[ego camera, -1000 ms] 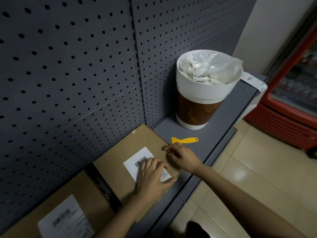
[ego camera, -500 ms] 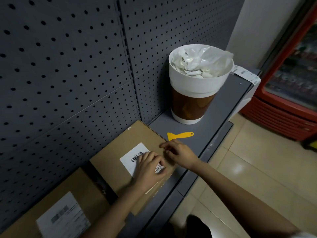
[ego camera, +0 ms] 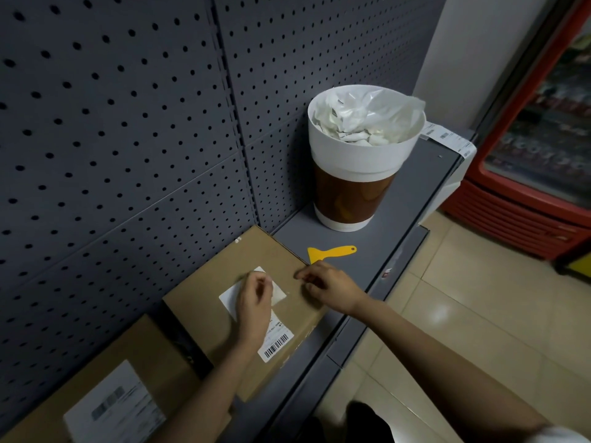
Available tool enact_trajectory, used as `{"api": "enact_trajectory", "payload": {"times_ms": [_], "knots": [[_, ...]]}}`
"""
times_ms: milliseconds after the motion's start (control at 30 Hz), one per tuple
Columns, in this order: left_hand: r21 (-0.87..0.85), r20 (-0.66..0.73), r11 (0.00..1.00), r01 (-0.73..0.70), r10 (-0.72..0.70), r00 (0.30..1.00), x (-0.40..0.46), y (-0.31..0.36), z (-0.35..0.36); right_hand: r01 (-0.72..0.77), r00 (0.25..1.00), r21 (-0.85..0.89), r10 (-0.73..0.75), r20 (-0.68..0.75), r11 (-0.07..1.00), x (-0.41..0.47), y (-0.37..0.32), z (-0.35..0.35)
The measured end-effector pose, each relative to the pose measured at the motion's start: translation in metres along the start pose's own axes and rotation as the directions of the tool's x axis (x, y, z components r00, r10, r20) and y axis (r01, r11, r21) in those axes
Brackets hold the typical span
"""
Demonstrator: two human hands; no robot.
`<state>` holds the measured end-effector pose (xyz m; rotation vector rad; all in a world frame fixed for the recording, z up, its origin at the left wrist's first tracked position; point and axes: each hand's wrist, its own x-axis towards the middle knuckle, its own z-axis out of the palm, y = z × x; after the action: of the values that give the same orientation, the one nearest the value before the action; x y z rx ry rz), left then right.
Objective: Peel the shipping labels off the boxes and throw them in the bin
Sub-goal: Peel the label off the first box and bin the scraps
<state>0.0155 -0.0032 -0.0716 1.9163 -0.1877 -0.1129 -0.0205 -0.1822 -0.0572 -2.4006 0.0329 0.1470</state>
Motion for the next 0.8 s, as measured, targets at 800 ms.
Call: {"api": "enact_trajectory", "payload": {"times_ms": [800], "knots": [[0.602,0.149,0.751,-0.271,0.227,0.962,0.015,0.011,-0.040,-0.046,0.992,-0.105,0.058,0.112,0.993,0.011,-0.006,-0.008]]}}
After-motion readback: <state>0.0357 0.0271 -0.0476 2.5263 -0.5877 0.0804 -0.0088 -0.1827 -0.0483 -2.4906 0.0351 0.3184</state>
